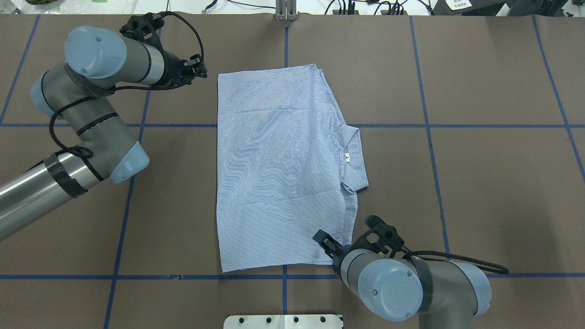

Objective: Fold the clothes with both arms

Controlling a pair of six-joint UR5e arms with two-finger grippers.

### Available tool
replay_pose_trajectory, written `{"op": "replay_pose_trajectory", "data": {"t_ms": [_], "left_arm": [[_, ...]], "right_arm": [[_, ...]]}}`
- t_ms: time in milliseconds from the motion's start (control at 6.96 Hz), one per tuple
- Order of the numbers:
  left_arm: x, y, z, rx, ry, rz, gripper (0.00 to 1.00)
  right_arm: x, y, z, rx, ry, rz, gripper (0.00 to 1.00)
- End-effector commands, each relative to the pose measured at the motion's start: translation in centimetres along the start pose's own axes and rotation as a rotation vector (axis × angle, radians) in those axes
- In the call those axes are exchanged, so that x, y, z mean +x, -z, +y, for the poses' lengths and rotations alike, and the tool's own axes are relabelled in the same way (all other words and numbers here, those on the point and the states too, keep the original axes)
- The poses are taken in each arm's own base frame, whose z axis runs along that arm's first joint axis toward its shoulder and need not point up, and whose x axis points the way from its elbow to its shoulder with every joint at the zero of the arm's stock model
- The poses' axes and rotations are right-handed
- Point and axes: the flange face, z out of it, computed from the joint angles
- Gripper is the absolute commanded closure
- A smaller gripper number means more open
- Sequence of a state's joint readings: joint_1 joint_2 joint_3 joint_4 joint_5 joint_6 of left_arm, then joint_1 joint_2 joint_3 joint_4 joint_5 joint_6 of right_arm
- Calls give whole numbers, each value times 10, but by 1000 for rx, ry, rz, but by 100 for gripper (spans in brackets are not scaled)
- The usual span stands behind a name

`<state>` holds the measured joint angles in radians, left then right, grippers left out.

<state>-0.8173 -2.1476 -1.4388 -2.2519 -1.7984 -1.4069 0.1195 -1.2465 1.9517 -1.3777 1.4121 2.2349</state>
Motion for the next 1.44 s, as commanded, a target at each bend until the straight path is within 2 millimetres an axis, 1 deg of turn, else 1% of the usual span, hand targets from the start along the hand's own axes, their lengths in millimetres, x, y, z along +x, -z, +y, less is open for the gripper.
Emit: {"op": "replay_pose_trajectory", "data": {"t_ms": [0, 287, 575, 719, 1006, 1150, 1293], "left_arm": [[0, 0, 0, 1, 6, 0, 48], [0, 0, 0, 1, 6, 0, 48], [-1, 0, 0, 1, 6, -2, 48], [0, 0, 0, 1, 6, 0, 48], [0, 0, 0, 1, 6, 0, 48], [-1, 0, 0, 1, 6, -2, 48], [-1, 0, 0, 1, 8, -2, 48]], "right_arm": [[2, -1, 5, 1, -60, 11, 0], [-1, -1, 3, 13, -135, -3, 2], [1, -6, 0, 32, -159, -2, 2], [4, -13, -1, 41, -160, 10, 3], [4, -15, 1, 43, -160, 12, 6], [4, -15, 0, 44, -164, 11, 45], [0, -14, -4, 46, -199, 4, 99]]}}
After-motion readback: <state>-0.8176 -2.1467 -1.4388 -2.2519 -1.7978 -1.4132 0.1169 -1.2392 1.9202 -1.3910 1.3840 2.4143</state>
